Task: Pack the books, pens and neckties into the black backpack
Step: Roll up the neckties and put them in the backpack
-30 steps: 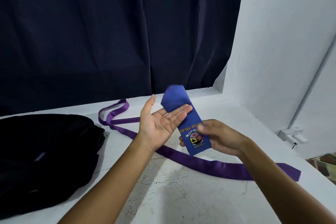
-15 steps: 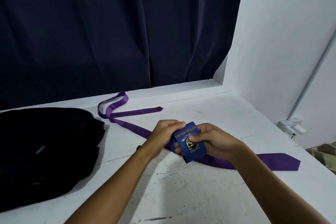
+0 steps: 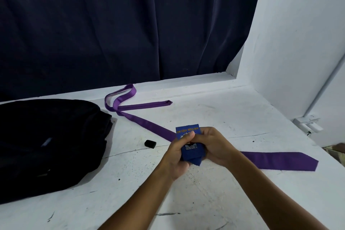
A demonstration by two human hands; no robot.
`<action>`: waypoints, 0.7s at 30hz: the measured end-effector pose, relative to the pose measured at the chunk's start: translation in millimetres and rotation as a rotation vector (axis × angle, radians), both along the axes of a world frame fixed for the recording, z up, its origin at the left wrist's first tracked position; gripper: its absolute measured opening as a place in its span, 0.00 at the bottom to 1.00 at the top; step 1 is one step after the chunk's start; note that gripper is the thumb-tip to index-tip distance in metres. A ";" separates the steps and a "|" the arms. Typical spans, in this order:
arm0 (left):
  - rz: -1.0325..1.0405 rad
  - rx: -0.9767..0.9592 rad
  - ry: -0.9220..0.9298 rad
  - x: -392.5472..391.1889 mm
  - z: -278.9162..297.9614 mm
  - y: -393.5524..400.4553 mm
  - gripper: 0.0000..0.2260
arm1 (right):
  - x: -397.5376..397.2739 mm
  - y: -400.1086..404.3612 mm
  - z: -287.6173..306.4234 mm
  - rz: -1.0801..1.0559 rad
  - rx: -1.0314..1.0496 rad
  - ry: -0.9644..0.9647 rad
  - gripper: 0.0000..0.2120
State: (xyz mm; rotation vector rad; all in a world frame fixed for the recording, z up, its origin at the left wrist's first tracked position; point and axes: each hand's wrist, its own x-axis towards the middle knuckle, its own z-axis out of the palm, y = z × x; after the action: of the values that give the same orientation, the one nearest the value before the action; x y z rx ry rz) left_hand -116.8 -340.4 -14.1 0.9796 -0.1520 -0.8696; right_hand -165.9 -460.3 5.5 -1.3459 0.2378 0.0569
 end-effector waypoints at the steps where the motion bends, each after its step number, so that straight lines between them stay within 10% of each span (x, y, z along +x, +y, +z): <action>1: 0.016 -0.002 0.010 0.7 -2.5 -1.1 0.13 | 0.7 2.7 -1.6 -0.017 0.008 -0.016 0.09; 11: 0.117 -0.019 -0.087 4.8 -14.2 -4.4 0.23 | -1.4 7.3 15.7 0.090 0.261 0.105 0.40; 21: 0.197 -0.051 -0.107 -2.2 -3.4 -11.4 0.16 | -0.6 31.5 8.4 -0.487 0.026 -0.027 0.30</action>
State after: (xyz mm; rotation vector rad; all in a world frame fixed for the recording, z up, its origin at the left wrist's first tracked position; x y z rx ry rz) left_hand -119.0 -351.8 -17.5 0.9762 -0.1650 -0.6303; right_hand -166.5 -428.8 13.9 -1.2313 0.5334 -0.3658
